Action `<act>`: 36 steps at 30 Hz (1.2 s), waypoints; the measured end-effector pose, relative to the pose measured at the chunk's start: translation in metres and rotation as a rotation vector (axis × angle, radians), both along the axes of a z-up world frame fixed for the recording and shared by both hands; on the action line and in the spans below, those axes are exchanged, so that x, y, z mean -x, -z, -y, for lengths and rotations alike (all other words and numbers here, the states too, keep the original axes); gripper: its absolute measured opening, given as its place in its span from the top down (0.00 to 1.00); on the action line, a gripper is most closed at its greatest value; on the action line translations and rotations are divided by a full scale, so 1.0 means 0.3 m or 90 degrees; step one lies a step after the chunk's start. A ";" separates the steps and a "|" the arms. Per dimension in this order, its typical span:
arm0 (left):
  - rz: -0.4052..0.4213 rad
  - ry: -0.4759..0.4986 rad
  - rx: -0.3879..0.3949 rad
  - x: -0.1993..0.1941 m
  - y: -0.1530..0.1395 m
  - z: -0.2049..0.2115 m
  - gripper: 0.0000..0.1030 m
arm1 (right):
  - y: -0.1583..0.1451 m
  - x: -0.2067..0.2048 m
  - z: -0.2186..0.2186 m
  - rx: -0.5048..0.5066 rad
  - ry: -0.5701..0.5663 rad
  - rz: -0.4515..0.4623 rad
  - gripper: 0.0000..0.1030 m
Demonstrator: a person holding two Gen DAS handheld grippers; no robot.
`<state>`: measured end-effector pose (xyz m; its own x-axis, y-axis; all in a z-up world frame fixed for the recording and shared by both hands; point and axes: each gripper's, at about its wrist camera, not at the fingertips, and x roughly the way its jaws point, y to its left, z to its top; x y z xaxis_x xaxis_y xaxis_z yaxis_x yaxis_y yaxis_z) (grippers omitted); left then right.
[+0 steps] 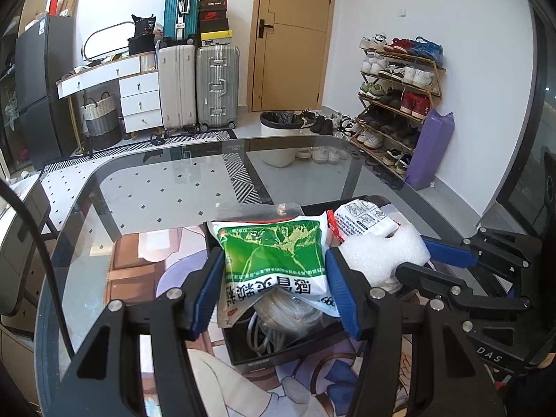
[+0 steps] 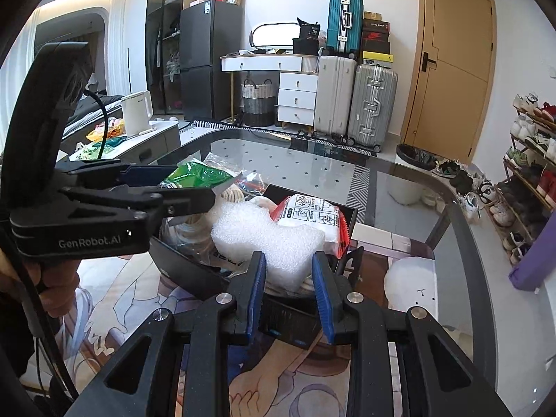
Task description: Organize soft objects
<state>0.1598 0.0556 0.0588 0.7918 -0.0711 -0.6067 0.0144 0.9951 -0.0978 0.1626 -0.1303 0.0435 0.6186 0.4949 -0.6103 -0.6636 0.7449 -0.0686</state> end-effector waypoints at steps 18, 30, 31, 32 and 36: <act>0.031 -0.012 -0.007 0.046 -0.015 -0.002 0.16 | -0.027 0.055 0.047 -0.037 -0.015 0.041 0.30; 0.080 -0.048 -0.004 0.199 0.001 -0.046 0.00 | 0.003 0.101 0.135 -0.105 0.005 0.047 0.01; 0.083 -0.057 -0.002 0.210 0.007 -0.054 0.00 | 0.008 0.106 0.140 -0.114 0.003 0.049 0.01; 0.086 -0.063 0.003 0.217 0.013 -0.064 0.00 | 0.012 0.112 0.146 -0.125 0.002 0.049 0.01; 0.087 -0.066 0.017 0.239 0.053 -0.083 0.00 | 0.023 0.144 0.154 -0.142 0.001 0.058 0.01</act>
<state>0.0880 0.0806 0.0428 0.8704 0.0009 -0.4923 -0.0738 0.9889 -0.1287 0.1194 -0.1764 0.0365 0.6667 0.6102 -0.4280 -0.6611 0.7493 0.0384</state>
